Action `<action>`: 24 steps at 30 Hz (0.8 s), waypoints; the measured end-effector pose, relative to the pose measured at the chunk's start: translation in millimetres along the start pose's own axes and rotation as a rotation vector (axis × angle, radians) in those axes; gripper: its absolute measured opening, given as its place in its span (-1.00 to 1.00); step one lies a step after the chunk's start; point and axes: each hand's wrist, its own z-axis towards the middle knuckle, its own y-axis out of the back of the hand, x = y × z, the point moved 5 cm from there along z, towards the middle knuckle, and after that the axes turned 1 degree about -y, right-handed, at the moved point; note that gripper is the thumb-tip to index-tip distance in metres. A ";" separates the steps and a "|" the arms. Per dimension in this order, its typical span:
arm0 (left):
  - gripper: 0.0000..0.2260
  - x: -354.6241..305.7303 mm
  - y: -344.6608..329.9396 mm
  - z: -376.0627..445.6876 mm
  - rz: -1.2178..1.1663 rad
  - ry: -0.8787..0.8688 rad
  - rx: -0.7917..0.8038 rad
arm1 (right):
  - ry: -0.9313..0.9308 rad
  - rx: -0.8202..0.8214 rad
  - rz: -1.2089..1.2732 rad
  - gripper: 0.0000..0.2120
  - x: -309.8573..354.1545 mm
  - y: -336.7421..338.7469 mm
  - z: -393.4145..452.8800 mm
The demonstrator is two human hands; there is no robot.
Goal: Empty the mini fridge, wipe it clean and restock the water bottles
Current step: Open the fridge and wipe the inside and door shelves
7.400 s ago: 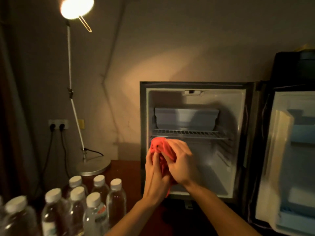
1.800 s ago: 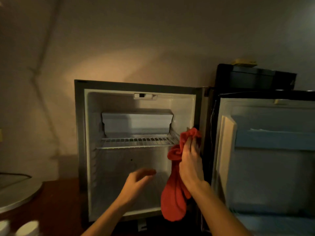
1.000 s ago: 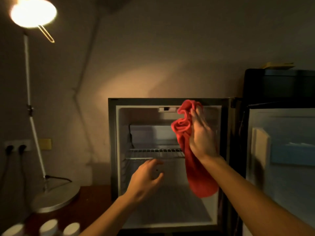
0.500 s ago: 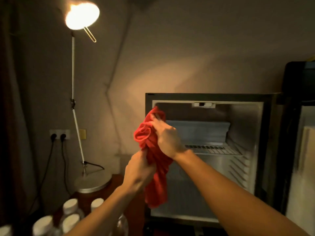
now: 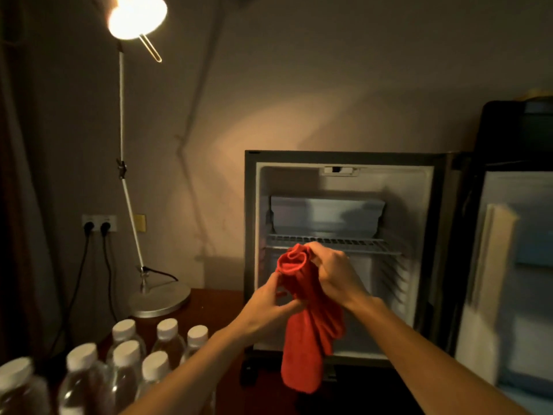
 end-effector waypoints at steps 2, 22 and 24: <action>-0.42 -11.3 -19.9 0.8 -0.137 0.000 0.041 | 0.011 -0.019 0.047 -0.70 5.5 13.6 -8.6; -0.60 -97.0 -138.6 29.6 -0.699 -0.097 0.061 | 0.034 -0.514 -0.193 -0.69 -9.2 179.8 -120.7; -0.62 -96.4 -137.4 31.2 -0.695 -0.113 0.036 | 0.072 -0.597 -0.307 -0.67 0.9 205.0 -118.6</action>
